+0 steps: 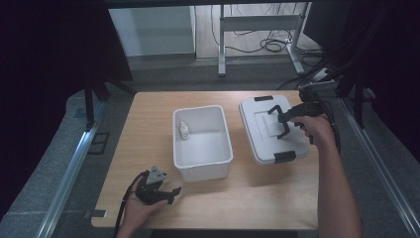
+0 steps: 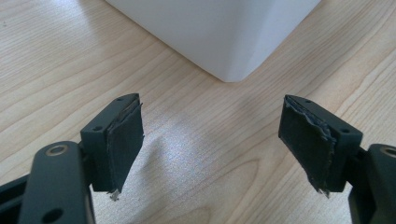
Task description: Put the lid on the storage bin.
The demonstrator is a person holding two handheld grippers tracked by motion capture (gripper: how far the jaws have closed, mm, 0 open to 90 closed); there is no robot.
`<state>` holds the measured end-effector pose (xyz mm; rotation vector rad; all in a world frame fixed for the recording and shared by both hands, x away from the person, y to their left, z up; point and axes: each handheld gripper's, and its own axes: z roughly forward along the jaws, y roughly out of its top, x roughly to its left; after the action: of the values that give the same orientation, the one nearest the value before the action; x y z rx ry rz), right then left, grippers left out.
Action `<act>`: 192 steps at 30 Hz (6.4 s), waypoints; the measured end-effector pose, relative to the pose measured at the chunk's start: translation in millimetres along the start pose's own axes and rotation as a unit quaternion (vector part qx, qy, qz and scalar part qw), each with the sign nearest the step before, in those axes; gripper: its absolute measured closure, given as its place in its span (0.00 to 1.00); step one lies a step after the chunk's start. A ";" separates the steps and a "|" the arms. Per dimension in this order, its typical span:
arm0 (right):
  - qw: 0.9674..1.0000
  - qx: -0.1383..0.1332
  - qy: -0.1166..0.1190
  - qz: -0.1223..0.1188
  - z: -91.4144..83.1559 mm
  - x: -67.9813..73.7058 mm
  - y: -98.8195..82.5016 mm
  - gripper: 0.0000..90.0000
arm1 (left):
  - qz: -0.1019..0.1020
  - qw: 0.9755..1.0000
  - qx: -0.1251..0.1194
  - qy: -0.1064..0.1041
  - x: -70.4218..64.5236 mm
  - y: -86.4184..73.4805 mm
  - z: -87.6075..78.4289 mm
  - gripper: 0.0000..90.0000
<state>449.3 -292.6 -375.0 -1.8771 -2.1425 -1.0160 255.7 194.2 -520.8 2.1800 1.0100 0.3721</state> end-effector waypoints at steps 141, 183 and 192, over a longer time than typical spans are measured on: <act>0.998 0.028 0.046 0.013 74.9 210.4 3.6 0.94 | -0.005 1.000 -0.016 -0.019 6.4 -0.1 -7.6 0.24; 0.997 0.002 0.037 0.072 114.0 193.0 -16.8 0.94 | -0.001 1.000 -0.011 -0.024 4.2 -0.4 -4.1 0.24; 0.998 0.007 0.037 0.060 112.9 201.6 -16.3 0.92 | -0.001 1.000 -0.010 -0.023 4.3 -0.4 -3.9 0.24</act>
<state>426.5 -62.2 -367.7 -1.9045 -1.9667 -1.0268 256.3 199.4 -518.4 2.1594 0.9780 0.3285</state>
